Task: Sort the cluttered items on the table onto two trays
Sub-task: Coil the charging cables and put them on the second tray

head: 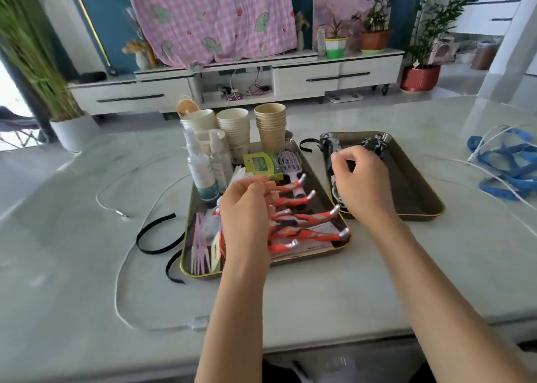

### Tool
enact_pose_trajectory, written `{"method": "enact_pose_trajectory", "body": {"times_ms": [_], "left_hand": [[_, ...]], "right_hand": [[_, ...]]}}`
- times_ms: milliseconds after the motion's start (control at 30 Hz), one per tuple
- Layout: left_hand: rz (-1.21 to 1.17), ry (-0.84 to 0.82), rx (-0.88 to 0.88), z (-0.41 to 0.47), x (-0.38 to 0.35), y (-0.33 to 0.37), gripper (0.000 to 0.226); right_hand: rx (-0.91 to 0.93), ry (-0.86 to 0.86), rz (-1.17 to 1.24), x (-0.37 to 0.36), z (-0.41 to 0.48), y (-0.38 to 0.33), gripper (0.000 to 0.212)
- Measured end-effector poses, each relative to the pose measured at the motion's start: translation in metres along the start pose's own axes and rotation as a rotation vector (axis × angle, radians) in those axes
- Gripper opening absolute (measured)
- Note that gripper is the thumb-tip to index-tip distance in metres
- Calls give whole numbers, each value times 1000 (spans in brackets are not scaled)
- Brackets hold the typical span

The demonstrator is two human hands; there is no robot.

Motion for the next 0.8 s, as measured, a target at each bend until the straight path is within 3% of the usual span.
{"method": "enact_pose_trajectory", "body": {"times_ms": [67, 233, 400, 533, 667, 800], "left_hand": [[-14, 47, -31, 7, 18, 3, 23], [22, 148, -80, 26, 71, 6, 27], [227, 288, -107, 50, 139, -2, 24], [661, 468, -238, 78, 198, -4, 34], [1151, 312, -237, 124, 214, -16, 48], [1398, 219, -106, 166, 226, -32, 52]], "right_hand": [[57, -83, 161, -9, -16, -32, 19], [198, -436, 291, -58, -65, -77, 13], [267, -572, 337, -82, -89, -93, 15], [282, -593, 345, -87, -96, -98, 15], [258, -601, 368, -85, -99, -93, 15], [254, -610, 416, -95, -97, -103, 16]]}}
Point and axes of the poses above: each hand's wrist, its own z-axis towards the middle knuckle, its own x-axis out of the back of the hand, y = z × x, the point moved 5 cm from there along z, towards the middle knuckle, and after that the axes turned 4 degrees about z, right-handed, at the moved point
